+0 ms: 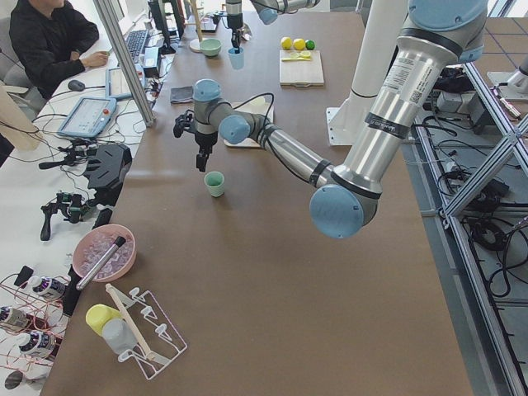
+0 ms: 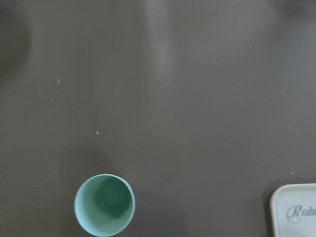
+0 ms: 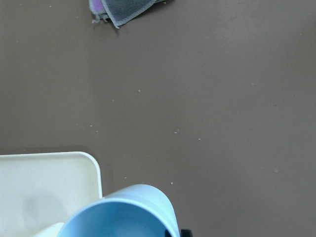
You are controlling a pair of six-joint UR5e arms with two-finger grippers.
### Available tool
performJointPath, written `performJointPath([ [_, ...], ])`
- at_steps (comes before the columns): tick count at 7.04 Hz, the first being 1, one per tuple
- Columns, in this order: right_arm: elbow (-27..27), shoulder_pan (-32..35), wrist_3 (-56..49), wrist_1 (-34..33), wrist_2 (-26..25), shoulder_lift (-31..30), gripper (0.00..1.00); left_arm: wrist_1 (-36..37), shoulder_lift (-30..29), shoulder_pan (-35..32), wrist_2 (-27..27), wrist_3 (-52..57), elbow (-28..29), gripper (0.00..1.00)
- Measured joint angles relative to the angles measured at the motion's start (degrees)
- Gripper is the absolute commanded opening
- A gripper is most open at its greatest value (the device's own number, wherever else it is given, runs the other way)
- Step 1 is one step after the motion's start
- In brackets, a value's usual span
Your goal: Place all cups on tray
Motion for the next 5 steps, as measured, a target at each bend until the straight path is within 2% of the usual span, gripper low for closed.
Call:
performJointPath([
  [2,0.59,-2.99,4.83,-0.57,-2.59,2.80,0.00,-11.70,1.64,0.90,0.14,-2.53,7.53,0.95],
  [3,0.61,-3.96,5.80,-0.63,-3.58,3.39,0.00,-14.18,1.73,1.82,0.19,-4.30,9.11,0.95],
  [4,0.58,-4.70,6.27,-0.61,-4.40,3.68,0.00,-15.19,1.85,2.75,0.29,-5.44,9.72,0.85],
  [5,0.48,-5.16,6.44,-0.52,-4.92,4.11,0.00,-15.64,2.24,3.42,0.55,-5.92,9.86,0.20],
])
